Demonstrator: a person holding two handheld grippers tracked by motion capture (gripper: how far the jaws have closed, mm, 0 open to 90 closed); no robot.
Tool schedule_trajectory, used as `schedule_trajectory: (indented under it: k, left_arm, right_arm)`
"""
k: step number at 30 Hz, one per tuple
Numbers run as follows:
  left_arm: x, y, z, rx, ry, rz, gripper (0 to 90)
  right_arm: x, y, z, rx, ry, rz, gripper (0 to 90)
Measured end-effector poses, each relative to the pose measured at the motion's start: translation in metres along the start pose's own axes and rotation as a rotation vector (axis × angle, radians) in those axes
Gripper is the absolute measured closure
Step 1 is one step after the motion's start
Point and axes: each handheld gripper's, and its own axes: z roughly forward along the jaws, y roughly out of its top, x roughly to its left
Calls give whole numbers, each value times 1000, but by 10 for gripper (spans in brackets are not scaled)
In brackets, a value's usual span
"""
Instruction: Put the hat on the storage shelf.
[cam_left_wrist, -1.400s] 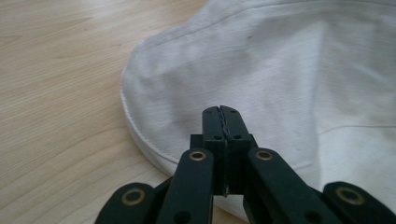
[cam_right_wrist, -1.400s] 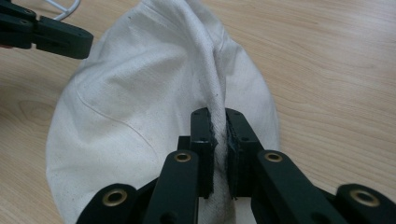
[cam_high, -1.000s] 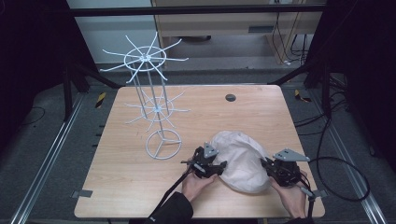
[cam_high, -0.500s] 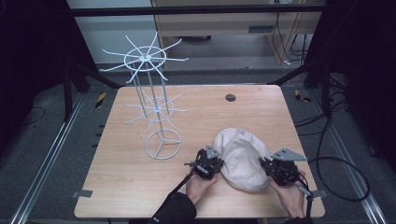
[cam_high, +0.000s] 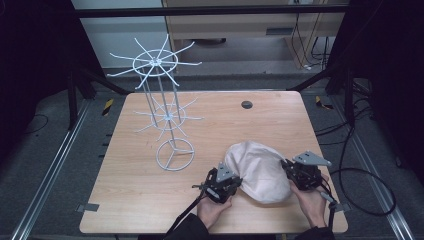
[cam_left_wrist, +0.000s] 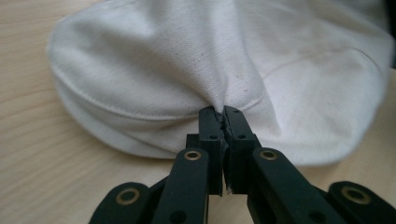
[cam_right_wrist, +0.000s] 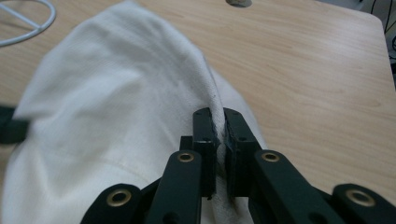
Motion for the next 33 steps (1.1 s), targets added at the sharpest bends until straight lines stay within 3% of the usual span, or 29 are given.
schedule_trajectory:
  k: [6, 11, 14, 16, 20, 25, 29, 33]
  left_arm:
    - [-19, -6, -4, -2, -13, 8, 871]
    - [-20, -8, -3, 1, -8, 6, 862]
    - [-18, -5, -14, -34, -17, 16, 864]
    - [-16, 0, -25, -71, -13, 10, 807]
    - [-3, 16, -49, -116, 29, 32, 790]
    - [27, 35, -67, -148, 76, 27, 801]
    - [47, 46, -66, -157, 92, 30, 852]
    - [58, 51, -50, -120, 98, 41, 892]
  right_arm:
    - [-7, 6, 18, 9, -4, 21, 845]
    - [-7, 6, 20, 5, -3, 16, 821]
    - [-8, 6, 15, -12, 1, 28, 757]
    - [-10, 7, 10, -12, 7, 35, 714]
    - [-12, 7, -2, -35, 4, 35, 655]
    - [-12, 7, -18, -73, 10, 47, 625]
    - [-6, -1, -30, -67, 28, 35, 713]
    - [2, -10, -36, -35, 63, 37, 836]
